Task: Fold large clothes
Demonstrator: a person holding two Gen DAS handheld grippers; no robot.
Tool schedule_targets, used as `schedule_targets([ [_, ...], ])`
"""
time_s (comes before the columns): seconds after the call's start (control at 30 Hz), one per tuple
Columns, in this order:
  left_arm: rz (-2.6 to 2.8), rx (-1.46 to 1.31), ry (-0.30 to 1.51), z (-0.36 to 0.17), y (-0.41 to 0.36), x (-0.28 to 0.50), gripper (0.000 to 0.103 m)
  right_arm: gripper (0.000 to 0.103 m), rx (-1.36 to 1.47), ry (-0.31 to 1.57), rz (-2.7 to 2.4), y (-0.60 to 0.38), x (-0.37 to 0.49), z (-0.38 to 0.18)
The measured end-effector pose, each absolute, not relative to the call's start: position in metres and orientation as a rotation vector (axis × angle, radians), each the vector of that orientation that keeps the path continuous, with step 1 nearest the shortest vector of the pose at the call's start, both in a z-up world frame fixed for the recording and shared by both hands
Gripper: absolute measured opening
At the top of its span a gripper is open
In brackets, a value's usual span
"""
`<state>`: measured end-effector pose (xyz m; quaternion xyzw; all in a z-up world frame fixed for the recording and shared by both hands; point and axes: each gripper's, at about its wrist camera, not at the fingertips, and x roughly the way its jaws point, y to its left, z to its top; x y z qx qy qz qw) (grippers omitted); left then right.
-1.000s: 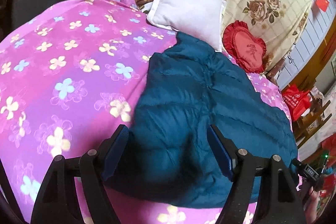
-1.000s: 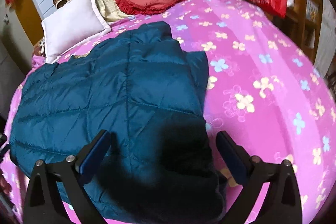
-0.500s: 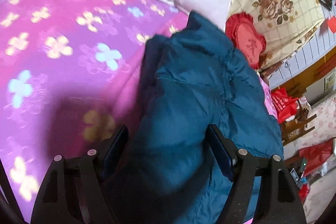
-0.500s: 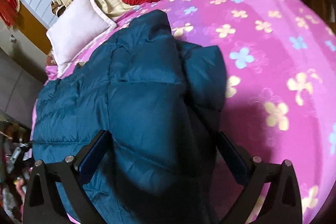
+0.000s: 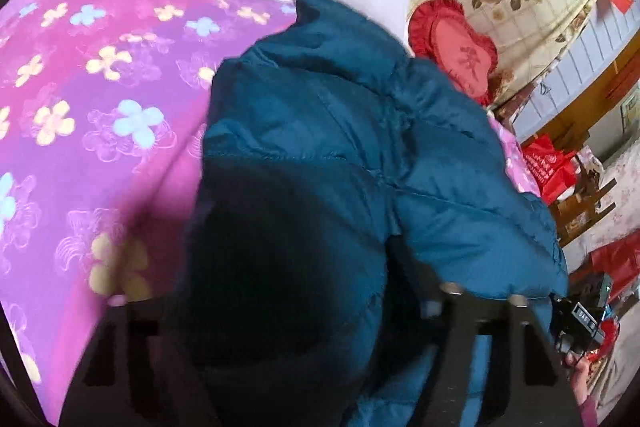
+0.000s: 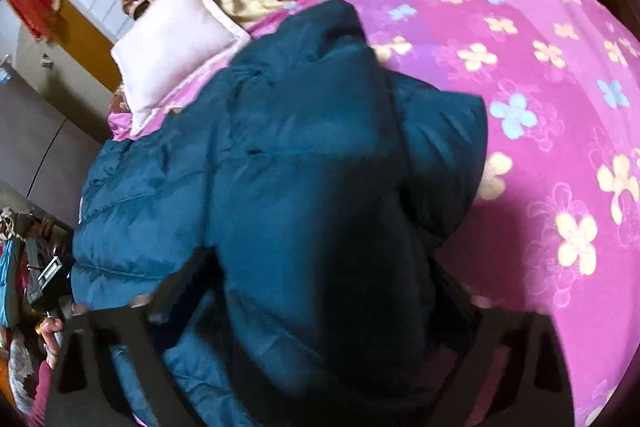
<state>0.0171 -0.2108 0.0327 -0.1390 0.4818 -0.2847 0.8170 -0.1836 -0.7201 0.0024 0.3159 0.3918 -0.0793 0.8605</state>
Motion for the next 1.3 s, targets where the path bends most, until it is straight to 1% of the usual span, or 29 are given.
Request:
schedule_targets([
  [0.03, -0.607, -0.3, 1.015, 0.036, -0.21, 0.015, 0.024, 0.073, 0.657, 0.814, -0.166, -0.717, -0.185, 0.005],
  [0.07, -0.606, -0.304, 1.002, 0.041, -0.207, 0.01, 0.015, 0.063, 0.645, 0.81, -0.167, -0.712, -0.186, 0.01],
  [0.1, -0.605, -0.303, 0.996, 0.048, -0.203, 0.004, 0.01, 0.054, 0.632, 0.806, -0.166, -0.708, -0.188, 0.015],
  [0.13, -0.607, -0.296, 0.99, 0.053, -0.2, -0.001, 0.008, 0.049, 0.625, 0.801, -0.16, -0.706, -0.191, 0.02],
  [0.17, -0.61, -0.285, 0.982, 0.061, -0.196, -0.009, 0.007, 0.042, 0.623, 0.792, -0.148, -0.703, -0.195, 0.027],
  [0.2, -0.612, -0.279, 0.981, 0.066, -0.191, -0.015, 0.005, 0.037, 0.625, 0.78, -0.132, -0.701, -0.199, 0.035],
  [0.3, -0.638, -0.277, 0.991, 0.084, -0.177, -0.038, 0.004, 0.033, 0.62, 0.754, -0.095, -0.69, -0.216, 0.055],
  [0.47, -0.704, -0.245, 1.013, 0.116, -0.134, -0.104, 0.004, 0.033, 0.623, 0.73, -0.008, -0.655, -0.276, 0.091],
  [0.57, -0.68, -0.232, 1.047, 0.12, -0.112, -0.135, 0.005, 0.033, 0.615, 0.749, 0.026, -0.634, -0.318, 0.097],
  [0.63, -0.638, -0.23, 1.068, 0.113, -0.107, -0.145, 0.009, 0.034, 0.656, 0.776, 0.037, -0.626, -0.339, 0.091],
  [0.73, -0.522, -0.179, 1.114, 0.079, -0.111, -0.146, 0.019, 0.043, 0.704, 0.802, -0.008, -0.621, -0.355, 0.07],
  [0.77, -0.495, -0.161, 1.112, 0.071, -0.111, -0.147, 0.031, 0.049, 0.719, 0.824, -0.057, -0.621, -0.354, 0.058],
  [0.8, -0.449, -0.151, 1.099, 0.059, -0.115, -0.145, 0.044, 0.059, 0.723, 0.846, -0.101, -0.62, -0.352, 0.047],
  [0.83, -0.424, -0.157, 1.083, 0.053, -0.115, -0.144, 0.048, 0.065, 0.718, 0.867, -0.156, -0.619, -0.347, 0.034],
  [0.87, -0.41, -0.171, 1.07, 0.05, -0.111, -0.145, 0.052, 0.078, 0.704, 0.869, -0.197, -0.618, -0.343, 0.024],
  [0.9, -0.379, -0.194, 1.063, 0.05, -0.109, -0.147, 0.053, 0.083, 0.673, 0.862, -0.226, -0.614, -0.339, 0.02],
  [1.0, -0.342, -0.148, 1.043, 0.06, -0.106, -0.159, 0.053, 0.083, 0.538, 0.856, -0.296, -0.6, -0.337, 0.027],
  [1.13, -0.296, -0.058, 0.935, 0.089, -0.098, -0.186, 0.052, 0.083, 0.409, 0.864, -0.344, -0.586, -0.358, 0.055],
  [1.23, -0.241, -0.055, 0.83, 0.112, -0.092, -0.206, 0.052, 0.083, 0.378, 0.797, -0.358, -0.575, -0.38, 0.084],
  [1.3, -0.247, -0.07, 0.784, 0.124, -0.095, -0.223, 0.052, 0.086, 0.391, 0.758, -0.33, -0.563, -0.385, 0.097],
])
